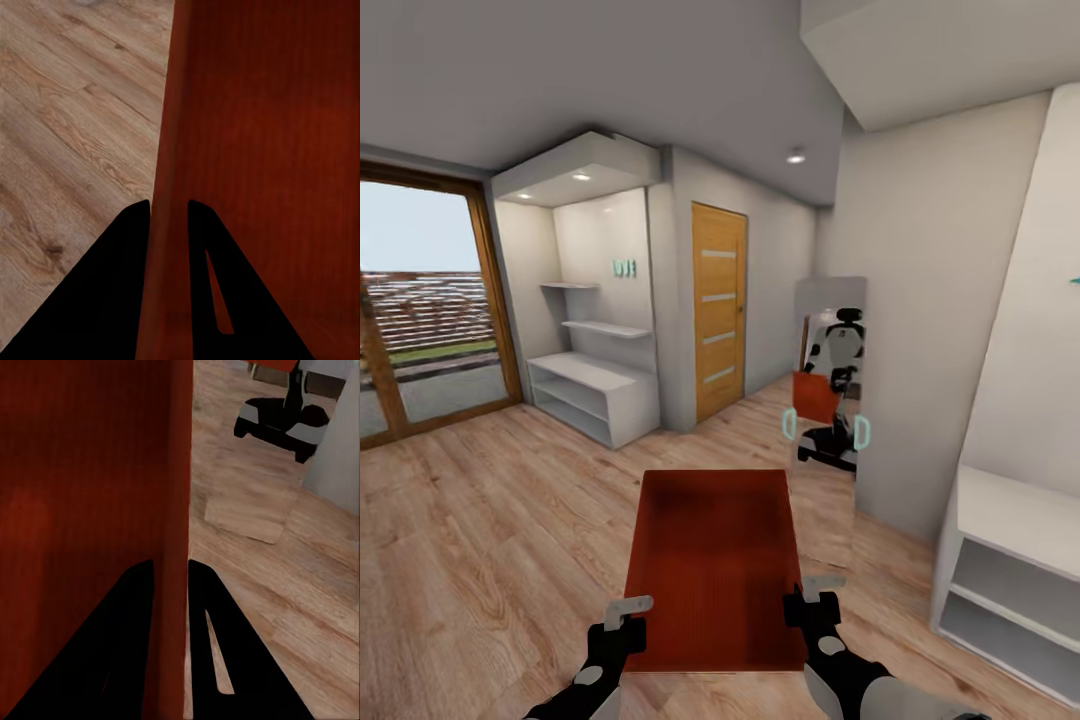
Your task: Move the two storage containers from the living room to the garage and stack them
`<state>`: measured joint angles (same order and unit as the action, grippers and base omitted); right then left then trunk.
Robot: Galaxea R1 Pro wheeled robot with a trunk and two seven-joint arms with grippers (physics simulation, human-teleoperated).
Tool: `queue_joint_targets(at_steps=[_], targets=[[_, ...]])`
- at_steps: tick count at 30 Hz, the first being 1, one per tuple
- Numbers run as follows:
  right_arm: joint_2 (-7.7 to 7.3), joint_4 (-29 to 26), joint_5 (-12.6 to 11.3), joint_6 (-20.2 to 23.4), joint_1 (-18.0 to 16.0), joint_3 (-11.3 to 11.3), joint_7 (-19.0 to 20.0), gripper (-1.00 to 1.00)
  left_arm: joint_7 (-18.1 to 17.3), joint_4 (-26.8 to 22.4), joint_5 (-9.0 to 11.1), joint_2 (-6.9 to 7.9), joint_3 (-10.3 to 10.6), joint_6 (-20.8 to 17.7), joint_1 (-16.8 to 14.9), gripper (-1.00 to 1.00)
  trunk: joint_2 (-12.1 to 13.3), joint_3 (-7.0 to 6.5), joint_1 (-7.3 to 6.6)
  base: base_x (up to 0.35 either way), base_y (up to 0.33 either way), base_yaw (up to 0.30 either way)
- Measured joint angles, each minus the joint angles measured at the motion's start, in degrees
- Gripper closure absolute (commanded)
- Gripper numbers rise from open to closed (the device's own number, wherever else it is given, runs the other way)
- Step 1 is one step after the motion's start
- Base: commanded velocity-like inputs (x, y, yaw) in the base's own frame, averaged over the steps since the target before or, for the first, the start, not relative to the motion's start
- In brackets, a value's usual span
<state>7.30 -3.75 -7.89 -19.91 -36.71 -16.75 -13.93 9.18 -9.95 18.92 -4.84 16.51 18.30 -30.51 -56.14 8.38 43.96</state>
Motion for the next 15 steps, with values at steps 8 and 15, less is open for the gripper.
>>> queue_joint_targets(at_steps=[8,15], targets=[[-0.04,-0.01,0.0,-0.01,-0.05,-0.01,0.09,1.0,0.04,0.01,0.06,-0.04,-0.01,0.1,0.0,1.0,0.0,0.0,0.0,0.322,0.0,0.291],[-0.02,-0.02,-0.02,-0.03,-0.02,0.0,0.03,1.0,0.03,0.0,0.04,-0.03,0.0,0.1,0.0,1.0,0.0,0.0,0.0,0.322,0.0,0.291]])
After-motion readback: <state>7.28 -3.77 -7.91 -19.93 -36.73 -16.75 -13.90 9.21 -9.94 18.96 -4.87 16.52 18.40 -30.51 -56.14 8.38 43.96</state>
